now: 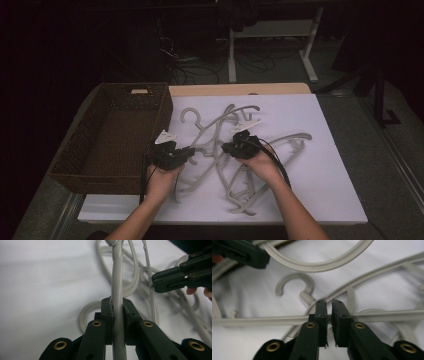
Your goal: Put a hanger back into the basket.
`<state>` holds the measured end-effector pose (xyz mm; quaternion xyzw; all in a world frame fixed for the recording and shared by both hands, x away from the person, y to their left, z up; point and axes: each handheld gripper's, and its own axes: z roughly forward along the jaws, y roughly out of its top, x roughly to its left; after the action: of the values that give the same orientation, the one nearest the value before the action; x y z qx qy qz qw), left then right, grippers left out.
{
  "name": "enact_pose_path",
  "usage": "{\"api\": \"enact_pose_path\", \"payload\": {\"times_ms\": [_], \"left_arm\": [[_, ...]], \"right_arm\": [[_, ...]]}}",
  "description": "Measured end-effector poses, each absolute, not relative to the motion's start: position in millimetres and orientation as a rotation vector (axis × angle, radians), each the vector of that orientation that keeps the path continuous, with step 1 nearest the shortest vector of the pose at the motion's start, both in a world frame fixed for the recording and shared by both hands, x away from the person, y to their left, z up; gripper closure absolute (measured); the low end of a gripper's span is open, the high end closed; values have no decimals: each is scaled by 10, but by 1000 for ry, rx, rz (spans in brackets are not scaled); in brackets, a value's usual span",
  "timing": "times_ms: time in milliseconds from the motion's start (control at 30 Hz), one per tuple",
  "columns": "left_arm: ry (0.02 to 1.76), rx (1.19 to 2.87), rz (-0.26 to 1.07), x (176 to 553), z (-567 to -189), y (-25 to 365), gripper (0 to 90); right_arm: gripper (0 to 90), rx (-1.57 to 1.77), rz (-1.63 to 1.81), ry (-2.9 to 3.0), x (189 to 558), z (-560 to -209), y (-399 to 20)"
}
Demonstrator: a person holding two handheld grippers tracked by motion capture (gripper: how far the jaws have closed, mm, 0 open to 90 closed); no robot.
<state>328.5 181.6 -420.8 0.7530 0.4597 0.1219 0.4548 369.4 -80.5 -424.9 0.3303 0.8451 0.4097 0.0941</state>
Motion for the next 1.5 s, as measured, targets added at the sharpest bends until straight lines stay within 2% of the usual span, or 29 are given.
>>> {"api": "enact_pose_path", "payload": {"times_ms": [67, 100, 167, 433, 700, 933, 1133, 1500], "left_arm": [[1113, 1866, 306, 3282, -4171, 1779, 820], [1105, 1870, 310, 3286, -4145, 1758, 820], [1089, 1879, 320, 3300, -4094, 1737, 820], [1049, 1899, 372, 3427, -3735, 1696, 820], [986, 1949, 402, 3570, -3336, 1711, 820], [924, 1971, 414, 3651, -2942, 1872, 820], [877, 1991, 446, 3706, -2645, 2132, 820], [843, 2021, 491, 3735, -2397, 2709, 821]], "right_arm": [[764, 988, 1252, 2488, 3669, -4185, -865], [712, 997, 1288, 2469, 3636, -4127, -936], [683, 1006, 1303, 2463, 3620, -4107, -965], [421, 1065, 1367, 2371, 3316, -3970, -1454], [297, 1093, 1337, 2323, 3102, -4066, -1776], [218, 1115, 1357, 2270, 2886, -4185, -1969], [135, 1128, 1355, 2270, 2741, -4289, -2017], [74, 1158, 1368, 2213, 2746, -4444, -2102]]}}
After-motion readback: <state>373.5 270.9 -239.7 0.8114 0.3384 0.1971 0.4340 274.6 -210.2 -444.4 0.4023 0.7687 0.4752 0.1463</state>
